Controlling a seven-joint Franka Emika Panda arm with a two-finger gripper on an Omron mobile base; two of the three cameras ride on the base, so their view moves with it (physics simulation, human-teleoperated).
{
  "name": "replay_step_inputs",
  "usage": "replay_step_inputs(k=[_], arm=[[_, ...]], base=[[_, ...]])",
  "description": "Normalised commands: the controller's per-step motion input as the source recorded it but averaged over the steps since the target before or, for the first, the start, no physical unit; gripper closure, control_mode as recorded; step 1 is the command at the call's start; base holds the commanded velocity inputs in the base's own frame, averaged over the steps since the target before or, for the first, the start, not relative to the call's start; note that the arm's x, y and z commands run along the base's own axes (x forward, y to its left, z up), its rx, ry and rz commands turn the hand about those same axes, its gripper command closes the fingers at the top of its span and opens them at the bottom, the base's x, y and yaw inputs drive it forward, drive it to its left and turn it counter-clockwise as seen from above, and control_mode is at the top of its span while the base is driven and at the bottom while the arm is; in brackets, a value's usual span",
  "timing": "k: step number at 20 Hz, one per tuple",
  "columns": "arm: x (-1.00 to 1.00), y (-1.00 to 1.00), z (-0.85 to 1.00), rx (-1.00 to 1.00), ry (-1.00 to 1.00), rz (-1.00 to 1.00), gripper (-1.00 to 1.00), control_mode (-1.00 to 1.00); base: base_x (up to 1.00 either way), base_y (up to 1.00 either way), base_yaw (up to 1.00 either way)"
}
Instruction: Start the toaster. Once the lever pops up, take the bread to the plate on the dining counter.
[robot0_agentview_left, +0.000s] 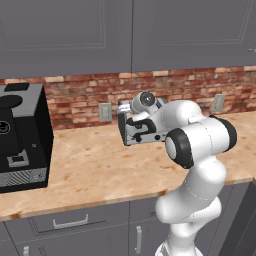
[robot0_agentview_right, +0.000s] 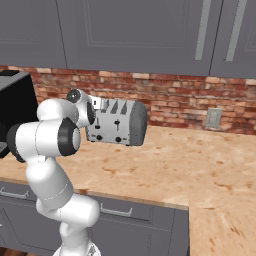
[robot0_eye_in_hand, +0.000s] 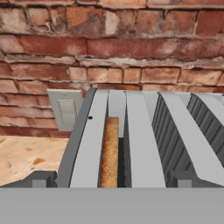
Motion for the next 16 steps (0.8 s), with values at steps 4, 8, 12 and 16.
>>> replay_step_inputs(k=[4, 8, 12, 16], arm=[[0.0, 0.0, 0.0, 0.0, 0.0, 0.0, -1.0, -1.0], [0.0, 0.0, 0.0, 0.0, 0.0, 0.0, -1.0, -1.0], [0.0, 0.0, 0.0, 0.0, 0.0, 0.0, -1.0, -1.0], [0.0, 0.0, 0.0, 0.0, 0.0, 0.0, -1.0, -1.0]], base=[[0.0, 0.0, 0.0], [0.0, 0.0, 0.0], [0.0, 0.0, 0.0], [0.0, 0.0, 0.0]])
